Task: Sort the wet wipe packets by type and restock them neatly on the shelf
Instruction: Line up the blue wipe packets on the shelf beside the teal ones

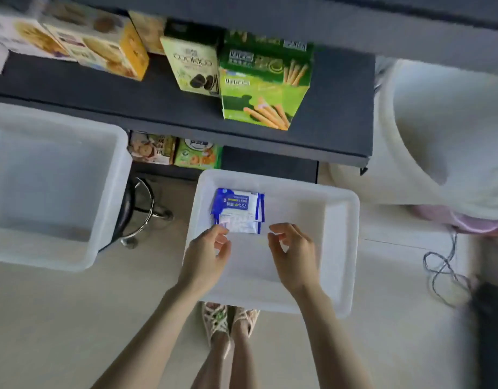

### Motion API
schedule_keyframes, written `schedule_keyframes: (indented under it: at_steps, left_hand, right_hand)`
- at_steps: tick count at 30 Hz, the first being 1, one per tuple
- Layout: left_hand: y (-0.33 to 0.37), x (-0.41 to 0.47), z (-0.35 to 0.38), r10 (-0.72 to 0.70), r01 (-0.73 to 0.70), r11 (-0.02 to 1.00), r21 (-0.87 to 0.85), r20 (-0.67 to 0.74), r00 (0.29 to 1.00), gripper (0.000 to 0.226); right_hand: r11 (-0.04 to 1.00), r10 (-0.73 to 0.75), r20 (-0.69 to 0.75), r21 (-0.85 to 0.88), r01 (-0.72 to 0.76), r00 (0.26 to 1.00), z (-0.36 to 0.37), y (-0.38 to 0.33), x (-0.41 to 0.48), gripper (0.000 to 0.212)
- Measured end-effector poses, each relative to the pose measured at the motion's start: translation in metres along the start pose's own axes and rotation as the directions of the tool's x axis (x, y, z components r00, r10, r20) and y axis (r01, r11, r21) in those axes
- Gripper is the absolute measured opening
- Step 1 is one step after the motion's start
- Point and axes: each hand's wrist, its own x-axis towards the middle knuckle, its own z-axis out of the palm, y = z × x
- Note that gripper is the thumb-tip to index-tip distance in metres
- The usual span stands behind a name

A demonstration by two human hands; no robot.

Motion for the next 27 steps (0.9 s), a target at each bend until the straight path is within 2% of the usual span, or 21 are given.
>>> schedule_keyframes:
  at_steps: [4,8,10,13,17,19,22,27]
  left_hand:
    - [-0.056,0.041,0.053,-0.072,0.073,0.997,0.013,-0.049,0.996,0.032]
    - [-0.097,0.09,0.092,-0.032,0.037,0.999,0.027,-0.158,0.987,0.04]
    - [-0.11,0.111,0.106,-0.053,0.049,0.998,-0.026,-0.182,0.982,0.048]
    - [-0.111,0.13,0.122,-0.157,0.123,0.98,-0.158,-0.23,0.96,0.06]
    - [-0.108,0.138,0.133,-0.173,0.125,0.979,-0.163,-0.322,0.931,0.048]
    - [-0.109,0.139,0.133,-0.264,0.182,0.943,-0.28,-0.289,0.92,0.046]
    - [-0.112,0.135,0.13,-0.383,0.288,0.847,-0.447,-0.136,0.914,0.045]
    - [-0.109,0.115,0.124,-0.459,0.376,0.776,-0.507,-0.044,0.887,0.028]
  right_hand:
    - [0.995,0.07,0.054,0.072,-0.074,0.996,0.068,0.052,0.028,0.017]
    - [0.975,0.169,0.05,0.136,-0.174,0.984,0.119,0.089,0.065,0.023]
    - [0.963,0.206,0.039,0.167,-0.21,0.978,0.138,0.098,0.083,0.031]
    - [0.925,0.262,0.029,0.279,-0.26,0.965,0.158,0.106,0.108,0.036]
    - [0.856,0.359,0.065,0.373,-0.357,0.931,0.176,0.115,0.124,0.048]
    - [0.847,0.379,0.046,0.386,-0.366,0.924,0.179,0.12,0.125,0.048]
    - [0.813,0.39,0.079,0.439,-0.383,0.917,0.174,0.121,0.121,0.031]
    - [0.816,0.374,0.104,0.435,-0.38,0.922,0.167,0.117,0.104,0.027]
